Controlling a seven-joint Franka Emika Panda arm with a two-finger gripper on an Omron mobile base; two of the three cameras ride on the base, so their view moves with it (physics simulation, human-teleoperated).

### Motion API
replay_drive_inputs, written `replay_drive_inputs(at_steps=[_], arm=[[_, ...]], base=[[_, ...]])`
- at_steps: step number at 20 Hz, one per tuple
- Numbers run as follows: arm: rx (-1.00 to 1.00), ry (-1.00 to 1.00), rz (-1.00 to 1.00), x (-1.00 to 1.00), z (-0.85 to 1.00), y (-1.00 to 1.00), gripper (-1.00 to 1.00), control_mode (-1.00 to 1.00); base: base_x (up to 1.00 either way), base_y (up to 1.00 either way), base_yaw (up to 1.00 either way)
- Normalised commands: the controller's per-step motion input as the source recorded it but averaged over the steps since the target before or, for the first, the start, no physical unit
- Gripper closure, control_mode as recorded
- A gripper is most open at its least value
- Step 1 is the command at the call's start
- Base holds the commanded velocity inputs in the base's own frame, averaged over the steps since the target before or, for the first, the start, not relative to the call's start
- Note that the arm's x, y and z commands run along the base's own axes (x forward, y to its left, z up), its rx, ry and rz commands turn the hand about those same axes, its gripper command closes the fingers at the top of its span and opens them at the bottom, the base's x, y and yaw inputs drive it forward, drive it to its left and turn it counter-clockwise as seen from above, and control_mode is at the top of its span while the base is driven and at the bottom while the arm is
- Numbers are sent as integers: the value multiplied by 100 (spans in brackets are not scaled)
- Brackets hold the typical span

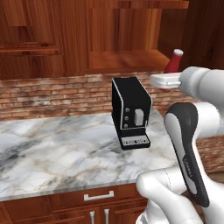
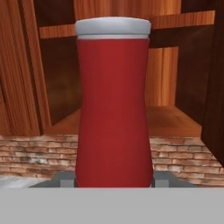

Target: Take 2 condiments from the cabinet and move them on the counter near the stove.Make sure the condiments are lined up with each other, next to each other.

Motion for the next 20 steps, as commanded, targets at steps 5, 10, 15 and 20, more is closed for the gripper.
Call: replay_drive_inputs(at_steps=[5,10,15,20], arm=[[0,0,0,-35,-4,7,100,-100],[-1,1,0,-21,-5,7,100,-100],[0,4,0,-1,0,4,100,-100],[0,0,0,0,0,0,100,-100]], base=[[0,0,0],[0,0,0],[0,0,0],[0,0,0]])
